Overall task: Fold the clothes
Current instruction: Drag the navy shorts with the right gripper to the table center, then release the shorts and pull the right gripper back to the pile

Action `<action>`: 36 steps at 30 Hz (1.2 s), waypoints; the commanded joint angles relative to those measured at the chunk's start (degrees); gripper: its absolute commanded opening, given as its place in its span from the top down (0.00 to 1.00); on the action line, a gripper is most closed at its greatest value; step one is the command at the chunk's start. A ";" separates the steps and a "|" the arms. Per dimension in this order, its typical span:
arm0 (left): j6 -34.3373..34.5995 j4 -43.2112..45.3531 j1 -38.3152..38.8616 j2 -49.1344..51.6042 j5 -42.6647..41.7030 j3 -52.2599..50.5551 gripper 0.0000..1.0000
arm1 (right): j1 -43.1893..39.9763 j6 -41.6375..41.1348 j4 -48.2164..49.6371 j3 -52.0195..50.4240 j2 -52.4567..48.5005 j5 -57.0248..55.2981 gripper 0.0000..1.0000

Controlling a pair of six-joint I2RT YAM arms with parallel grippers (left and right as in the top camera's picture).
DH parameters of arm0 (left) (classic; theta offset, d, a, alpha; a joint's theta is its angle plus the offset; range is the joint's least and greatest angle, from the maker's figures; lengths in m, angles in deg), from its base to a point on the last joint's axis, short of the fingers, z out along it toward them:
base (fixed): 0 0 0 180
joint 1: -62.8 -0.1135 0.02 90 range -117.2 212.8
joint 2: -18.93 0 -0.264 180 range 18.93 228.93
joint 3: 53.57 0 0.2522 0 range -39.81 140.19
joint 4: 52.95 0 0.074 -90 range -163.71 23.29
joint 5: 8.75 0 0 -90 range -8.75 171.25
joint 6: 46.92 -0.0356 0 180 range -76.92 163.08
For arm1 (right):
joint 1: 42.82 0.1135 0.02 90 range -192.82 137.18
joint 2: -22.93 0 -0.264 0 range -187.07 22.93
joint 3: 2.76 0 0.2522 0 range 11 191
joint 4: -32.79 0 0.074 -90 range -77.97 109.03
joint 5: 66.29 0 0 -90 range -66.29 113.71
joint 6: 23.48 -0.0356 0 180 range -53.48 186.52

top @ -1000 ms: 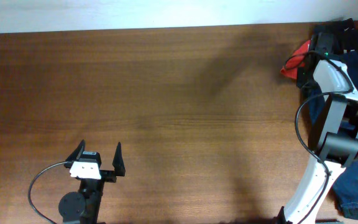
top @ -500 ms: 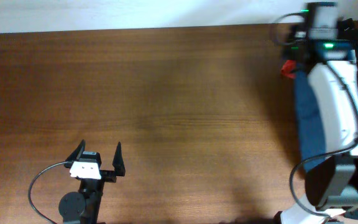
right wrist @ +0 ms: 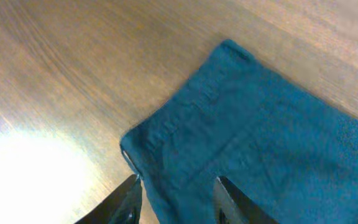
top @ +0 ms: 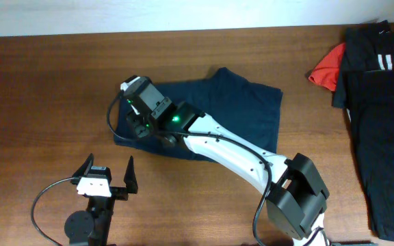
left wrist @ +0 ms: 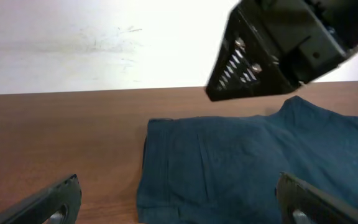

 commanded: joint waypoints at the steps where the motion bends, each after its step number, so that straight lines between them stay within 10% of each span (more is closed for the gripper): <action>1: 0.57 -0.11 0.22 -0.33 -0.02 -0.22 0.01 | -3.30 -0.72 -7.87 5.22 4.39 -1.31 0.38; 3: 0.57 -0.11 0.22 -0.33 -0.02 -0.22 0.01 | -7.37 -3.34 -18.08 7.52 7.26 -7.72 0.03; 8: 0.57 -0.11 0.22 -0.33 -0.02 -0.22 0.01 | -22.47 -5.20 -39.95 6.05 9.92 -9.86 0.01; 17: 0.57 -0.11 0.22 -0.33 -0.02 -0.22 0.01 | -41.86 -14.99 -36.13 -18.51 9.88 0.00 0.01; 26: 0.57 -0.11 0.22 -0.33 -0.02 -0.22 0.01 | -40.70 -15.02 -21.84 -37.44 9.88 4.22 0.21; 36: 0.57 -0.11 0.22 -0.33 -0.02 -0.22 0.01 | -42.32 -15.04 -10.51 -39.23 9.88 1.68 0.96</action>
